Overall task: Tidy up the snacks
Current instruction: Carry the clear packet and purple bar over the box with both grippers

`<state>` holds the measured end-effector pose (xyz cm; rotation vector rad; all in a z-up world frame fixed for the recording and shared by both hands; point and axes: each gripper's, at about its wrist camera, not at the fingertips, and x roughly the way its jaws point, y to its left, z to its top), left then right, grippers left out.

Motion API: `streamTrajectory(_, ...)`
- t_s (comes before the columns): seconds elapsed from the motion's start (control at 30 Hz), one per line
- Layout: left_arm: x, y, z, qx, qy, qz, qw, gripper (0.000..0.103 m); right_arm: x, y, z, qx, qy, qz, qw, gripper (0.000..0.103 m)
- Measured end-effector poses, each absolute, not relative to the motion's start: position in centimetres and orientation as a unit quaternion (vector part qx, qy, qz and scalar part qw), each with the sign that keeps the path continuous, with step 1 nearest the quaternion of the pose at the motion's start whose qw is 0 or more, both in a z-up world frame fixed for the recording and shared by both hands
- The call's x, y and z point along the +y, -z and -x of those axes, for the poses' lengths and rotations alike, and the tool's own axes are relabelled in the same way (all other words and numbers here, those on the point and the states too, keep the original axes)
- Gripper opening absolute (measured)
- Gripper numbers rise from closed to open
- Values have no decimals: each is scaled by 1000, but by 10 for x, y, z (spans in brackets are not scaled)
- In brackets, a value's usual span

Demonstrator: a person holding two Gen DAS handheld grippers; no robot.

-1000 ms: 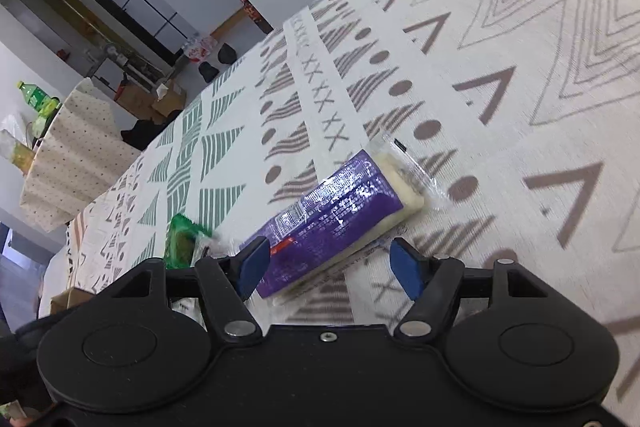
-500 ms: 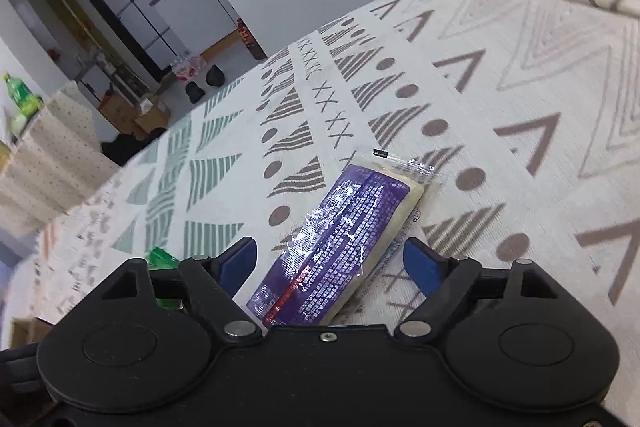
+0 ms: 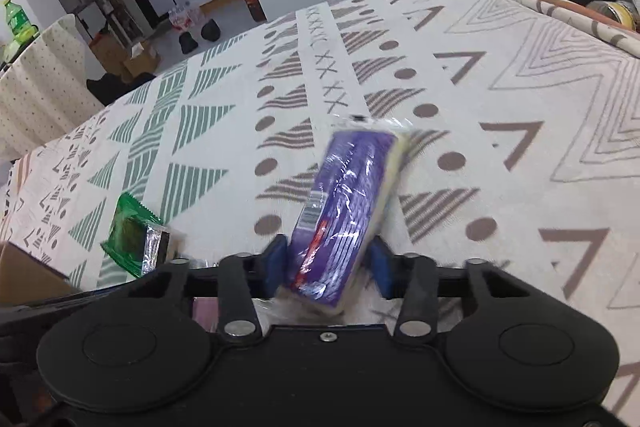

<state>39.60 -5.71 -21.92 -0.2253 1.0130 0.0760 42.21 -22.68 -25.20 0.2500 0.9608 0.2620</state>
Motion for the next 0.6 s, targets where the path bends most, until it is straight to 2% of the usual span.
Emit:
streamTrajectory(0.23,-63,203,-377,475,-24,114,872,20,-243,247,-409,471,-125,-149,860,32)
streamTrajectory(0.6,-58,169,-349,448,-23,120,886,20,-253,221,-384,447,-142,-194,861,29)
